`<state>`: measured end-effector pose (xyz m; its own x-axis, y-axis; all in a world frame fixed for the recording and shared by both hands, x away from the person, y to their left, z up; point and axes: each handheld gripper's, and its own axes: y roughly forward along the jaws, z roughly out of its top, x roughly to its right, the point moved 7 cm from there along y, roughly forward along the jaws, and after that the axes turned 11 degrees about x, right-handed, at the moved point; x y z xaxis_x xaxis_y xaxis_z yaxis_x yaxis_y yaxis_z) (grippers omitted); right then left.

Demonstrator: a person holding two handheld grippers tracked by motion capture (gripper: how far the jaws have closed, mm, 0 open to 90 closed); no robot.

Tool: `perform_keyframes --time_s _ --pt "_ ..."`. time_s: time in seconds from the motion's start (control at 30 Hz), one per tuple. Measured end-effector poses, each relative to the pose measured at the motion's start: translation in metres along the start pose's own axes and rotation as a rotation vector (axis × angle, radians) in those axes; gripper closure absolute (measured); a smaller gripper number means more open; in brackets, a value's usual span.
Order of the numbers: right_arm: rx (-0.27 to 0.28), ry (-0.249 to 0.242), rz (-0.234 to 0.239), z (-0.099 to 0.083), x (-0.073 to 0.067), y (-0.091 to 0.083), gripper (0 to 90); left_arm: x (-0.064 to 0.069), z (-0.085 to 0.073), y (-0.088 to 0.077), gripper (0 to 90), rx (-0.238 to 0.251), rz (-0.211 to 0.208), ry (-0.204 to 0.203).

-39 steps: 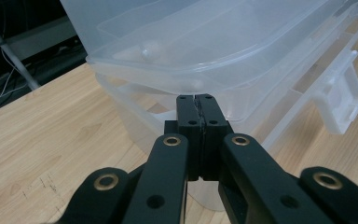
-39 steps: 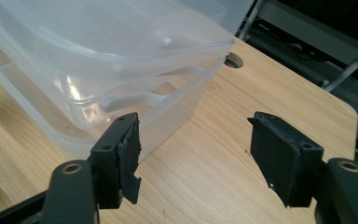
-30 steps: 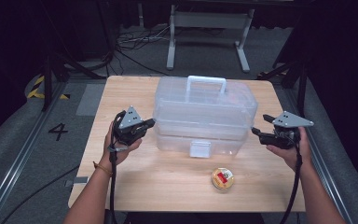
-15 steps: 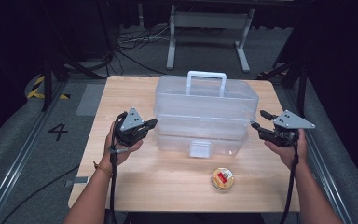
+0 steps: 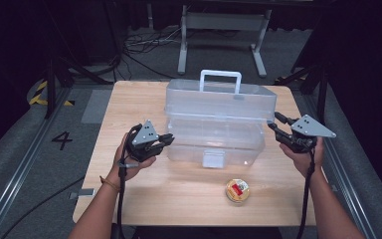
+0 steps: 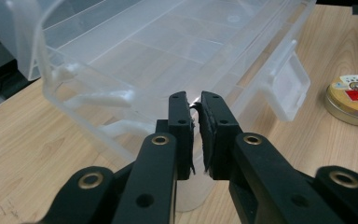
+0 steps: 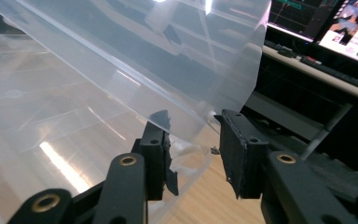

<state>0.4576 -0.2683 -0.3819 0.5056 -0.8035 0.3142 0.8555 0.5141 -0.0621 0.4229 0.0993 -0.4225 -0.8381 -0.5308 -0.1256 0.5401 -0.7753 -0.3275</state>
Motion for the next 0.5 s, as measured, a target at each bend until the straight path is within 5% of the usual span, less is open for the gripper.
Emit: perform_keyframes --time_s 0.13,0.5 --pt "-0.002 -0.030 -0.018 0.005 0.000 0.003 69.1 0.006 -0.004 0.005 79.8 -0.026 -0.028 0.006" --pt "0.011 -0.003 -0.080 0.012 0.006 0.010 73.1 0.013 -0.009 0.020 67.7 -0.086 -0.048 0.048"
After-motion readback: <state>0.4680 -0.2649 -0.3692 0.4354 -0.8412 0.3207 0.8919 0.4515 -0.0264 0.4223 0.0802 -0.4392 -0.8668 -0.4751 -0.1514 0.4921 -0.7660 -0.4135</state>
